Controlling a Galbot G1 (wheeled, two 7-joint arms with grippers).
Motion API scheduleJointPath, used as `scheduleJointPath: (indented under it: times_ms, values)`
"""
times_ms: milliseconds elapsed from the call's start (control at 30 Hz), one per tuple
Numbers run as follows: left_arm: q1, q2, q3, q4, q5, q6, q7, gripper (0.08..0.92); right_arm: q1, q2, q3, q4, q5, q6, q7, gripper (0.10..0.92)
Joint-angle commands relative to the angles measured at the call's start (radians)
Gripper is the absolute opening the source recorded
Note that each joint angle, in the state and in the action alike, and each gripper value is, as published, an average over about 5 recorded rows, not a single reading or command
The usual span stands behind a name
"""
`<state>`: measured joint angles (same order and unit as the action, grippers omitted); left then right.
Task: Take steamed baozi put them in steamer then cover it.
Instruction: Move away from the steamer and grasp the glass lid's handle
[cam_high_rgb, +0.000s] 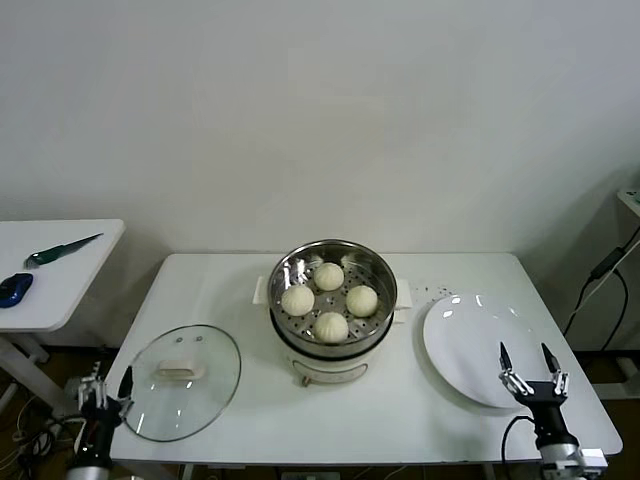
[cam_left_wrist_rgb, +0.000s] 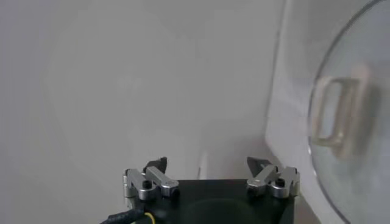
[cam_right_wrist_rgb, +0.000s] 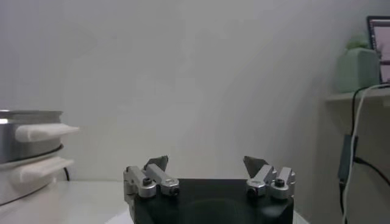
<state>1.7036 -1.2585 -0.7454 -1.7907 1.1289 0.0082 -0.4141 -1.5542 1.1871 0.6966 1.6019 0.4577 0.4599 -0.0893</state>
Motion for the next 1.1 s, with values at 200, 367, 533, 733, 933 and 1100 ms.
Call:
scheduleJointPath:
  times_ms: [200,367,533,733,933,1100]
  values:
    - [-0.052,-0.041,0.056,0.159,0.244,0.008,-0.118,0.823,-0.043,0.058,0.017,-0.012,-0.031,0.040,0.003,0.823]
    - [-0.087,-0.056,0.082,0.190,0.234,0.006,-0.115,0.823,-0.053,0.059,0.032,-0.001,-0.029,0.043,0.003,0.823]
    - [-0.116,-0.061,0.110,0.213,0.222,0.009,-0.096,0.823,-0.064,0.060,0.043,0.008,-0.027,0.047,0.002,0.823]
    - [-0.153,-0.058,0.124,0.239,0.214,0.011,-0.077,0.823,-0.073,0.060,0.055,0.019,-0.027,0.049,0.000,0.823]
    - [-0.193,-0.050,0.130,0.255,0.206,0.015,-0.057,0.823,-0.078,0.060,0.060,0.028,-0.030,0.050,0.001,0.823]
    - [-0.231,-0.043,0.136,0.268,0.195,0.020,-0.035,0.823,-0.085,0.059,0.065,0.041,-0.030,0.051,0.002,0.823]
